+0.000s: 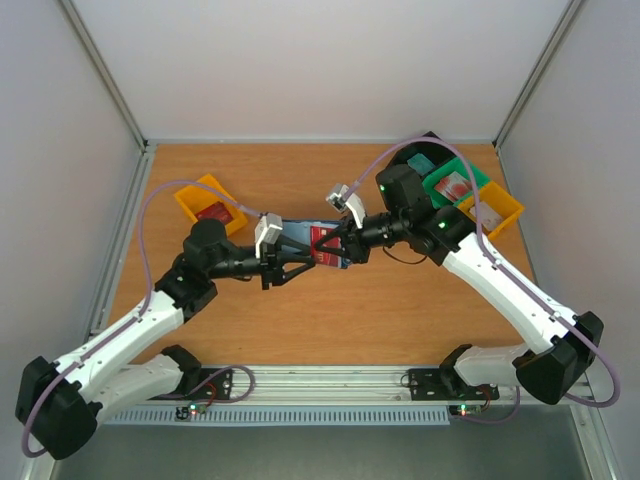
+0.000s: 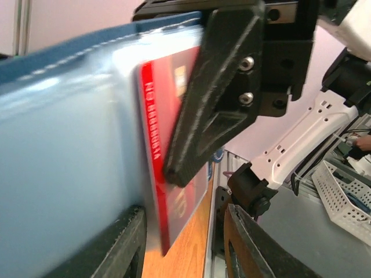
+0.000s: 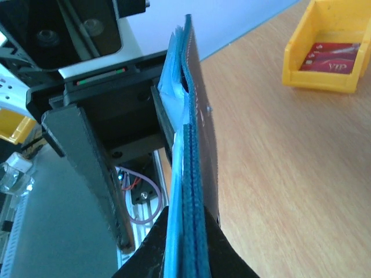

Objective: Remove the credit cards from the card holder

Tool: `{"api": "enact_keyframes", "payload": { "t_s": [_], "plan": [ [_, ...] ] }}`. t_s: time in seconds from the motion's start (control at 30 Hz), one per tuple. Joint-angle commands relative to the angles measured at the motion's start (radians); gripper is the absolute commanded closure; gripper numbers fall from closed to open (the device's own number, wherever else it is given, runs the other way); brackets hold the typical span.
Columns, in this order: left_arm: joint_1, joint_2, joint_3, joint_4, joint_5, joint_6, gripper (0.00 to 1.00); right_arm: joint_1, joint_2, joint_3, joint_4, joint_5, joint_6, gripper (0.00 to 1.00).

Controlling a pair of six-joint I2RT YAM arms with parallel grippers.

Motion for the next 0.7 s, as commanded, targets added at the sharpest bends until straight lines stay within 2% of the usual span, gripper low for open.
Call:
{"api": "enact_keyframes", "payload": {
  "t_s": [0.0, 0.07, 0.2, 0.43, 0.53, 0.6, 0.67],
  "plan": [
    [-0.035, 0.027, 0.019, 0.162, -0.001, 0.012, 0.63, 0.020, 0.008, -0.010, 0.148, -0.169, 0.041, 0.98],
    [-0.050, 0.025, 0.030, 0.164, 0.012, 0.023, 0.66, 0.021, 0.009, -0.018, 0.154, -0.160, 0.042, 0.98],
    [-0.052, 0.003, 0.048, 0.138, 0.009, 0.061, 0.99, 0.021, -0.002, -0.031, 0.146, -0.153, 0.032, 0.98],
    [-0.042, -0.026, 0.045, 0.099, 0.006, 0.054, 1.00, 0.013, -0.040, -0.048, 0.127, -0.132, 0.010, 0.86],
    [-0.026, -0.027, 0.044, 0.104, 0.011, 0.026, 1.00, -0.006, -0.049, -0.051, 0.103, -0.135, 0.000, 0.71],
    [-0.006, -0.026, 0.042, 0.102, 0.018, -0.004, 1.00, -0.025, -0.068, -0.069, 0.095, -0.141, -0.003, 0.57],
    [0.016, -0.028, 0.034, 0.102, 0.026, -0.042, 1.00, -0.045, -0.091, -0.090, 0.090, -0.159, -0.004, 0.51]
  ]
}}
